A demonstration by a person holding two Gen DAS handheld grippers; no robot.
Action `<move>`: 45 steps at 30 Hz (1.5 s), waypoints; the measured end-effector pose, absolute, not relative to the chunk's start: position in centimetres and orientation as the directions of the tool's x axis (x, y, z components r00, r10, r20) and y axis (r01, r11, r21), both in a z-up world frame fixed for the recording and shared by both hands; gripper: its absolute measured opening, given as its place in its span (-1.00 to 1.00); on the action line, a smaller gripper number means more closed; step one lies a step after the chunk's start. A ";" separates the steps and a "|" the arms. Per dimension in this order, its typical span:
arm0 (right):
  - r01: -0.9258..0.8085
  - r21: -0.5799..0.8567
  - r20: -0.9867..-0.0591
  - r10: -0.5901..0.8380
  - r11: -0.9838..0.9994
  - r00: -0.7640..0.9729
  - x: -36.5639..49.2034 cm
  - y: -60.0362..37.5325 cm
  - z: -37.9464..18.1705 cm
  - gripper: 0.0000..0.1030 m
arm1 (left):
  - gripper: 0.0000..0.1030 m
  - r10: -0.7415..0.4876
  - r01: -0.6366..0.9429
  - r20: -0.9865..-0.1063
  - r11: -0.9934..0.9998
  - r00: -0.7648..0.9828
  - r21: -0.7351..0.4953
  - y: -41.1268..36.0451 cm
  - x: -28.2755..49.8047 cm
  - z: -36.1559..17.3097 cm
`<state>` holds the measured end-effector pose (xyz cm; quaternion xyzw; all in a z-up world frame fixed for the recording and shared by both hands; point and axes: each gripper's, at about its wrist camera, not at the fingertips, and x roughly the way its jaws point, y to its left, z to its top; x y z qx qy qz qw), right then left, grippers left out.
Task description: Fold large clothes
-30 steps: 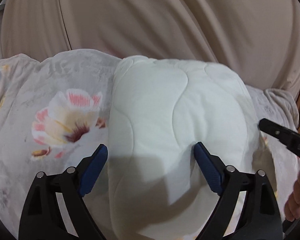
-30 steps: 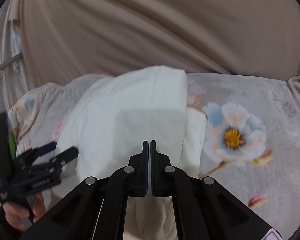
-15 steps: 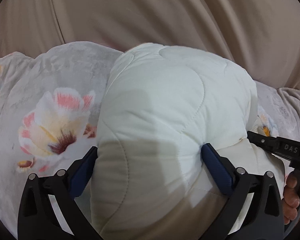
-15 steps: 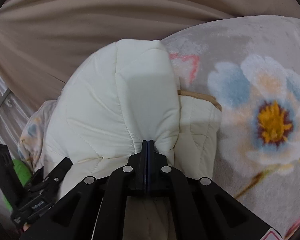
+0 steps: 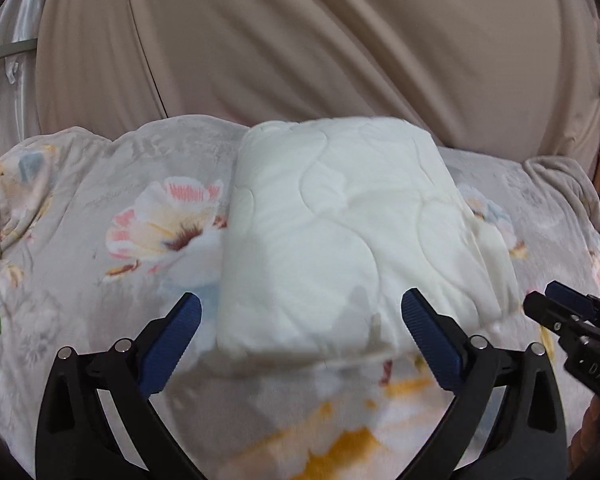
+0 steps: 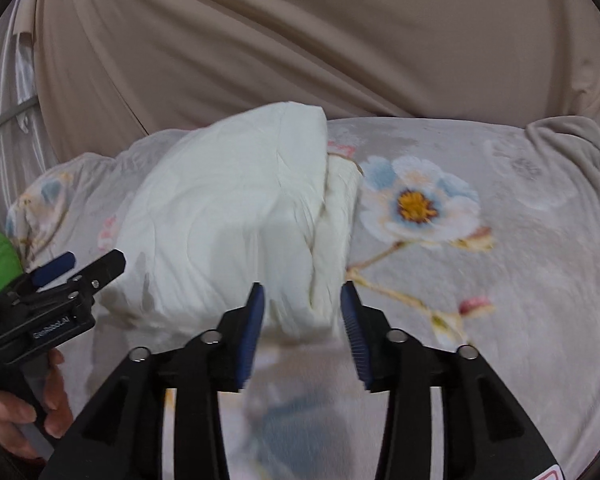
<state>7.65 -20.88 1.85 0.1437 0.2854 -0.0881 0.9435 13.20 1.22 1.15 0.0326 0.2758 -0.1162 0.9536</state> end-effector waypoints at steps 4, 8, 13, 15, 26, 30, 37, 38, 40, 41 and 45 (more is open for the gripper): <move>0.276 0.189 -0.591 -0.115 0.942 0.799 5.5 -19.1 -0.2 0.16 | 0.91 -0.192 0.250 -0.542 0.968 0.818 0.035 0.4 10.4 -1.2; 0.303 0.209 -0.618 -0.115 0.930 0.778 3.7 -18.3 -2.5 0.25 | 0.91 -0.177 0.235 -0.549 0.971 0.817 0.037 0.1 8.8 -3.0; 0.331 0.228 -0.641 -0.115 0.915 0.759 3.4 -17.8 -4.7 0.26 | 0.91 -0.154 0.223 -0.558 0.973 0.815 0.057 -0.6 8.0 -4.6; 0.331 0.211 -0.650 -0.121 0.920 0.750 3.8 -17.5 -5.1 0.26 | 0.91 -0.138 0.217 -0.556 0.973 0.820 0.077 -0.9 7.9 -4.8; 0.331 0.191 -0.648 -0.135 0.924 0.749 4.0 -16.9 -5.5 0.26 | 0.90 -0.106 0.199 -0.584 0.975 0.805 0.098 -1.2 8.4 -5.7; 0.331 0.190 -0.649 -0.135 0.924 0.749 4.0 -16.8 -5.5 0.26 | 0.90 -0.098 0.194 -0.582 0.975 0.807 0.106 -1.3 8.4 -5.7; 0.340 0.181 -0.647 -0.149 0.923 0.748 4.0 -16.5 -5.5 0.26 | 0.90 -0.089 0.188 -0.575 0.976 0.813 0.114 -1.2 8.2 -5.7; 0.342 0.179 -0.646 -0.152 0.923 0.748 4.0 -16.5 -5.5 0.26 | 0.89 -0.089 0.187 -0.574 0.976 0.814 0.115 -1.2 8.2 -5.7; 0.346 0.175 -0.645 -0.158 0.922 0.748 3.9 -16.4 -5.4 0.26 | 0.89 -0.088 0.187 -0.574 0.976 0.814 0.115 -1.2 8.2 -5.7; 0.347 0.174 -0.645 -0.160 0.921 0.747 3.9 -16.3 -5.4 0.26 | 0.89 -0.088 0.187 -0.574 0.975 0.814 0.116 -1.2 8.2 -5.7; 0.356 0.166 -0.645 -0.172 0.920 0.744 3.9 -16.2 -5.4 0.26 | 0.88 -0.079 0.183 -0.569 0.975 0.818 0.127 -1.3 8.1 -5.6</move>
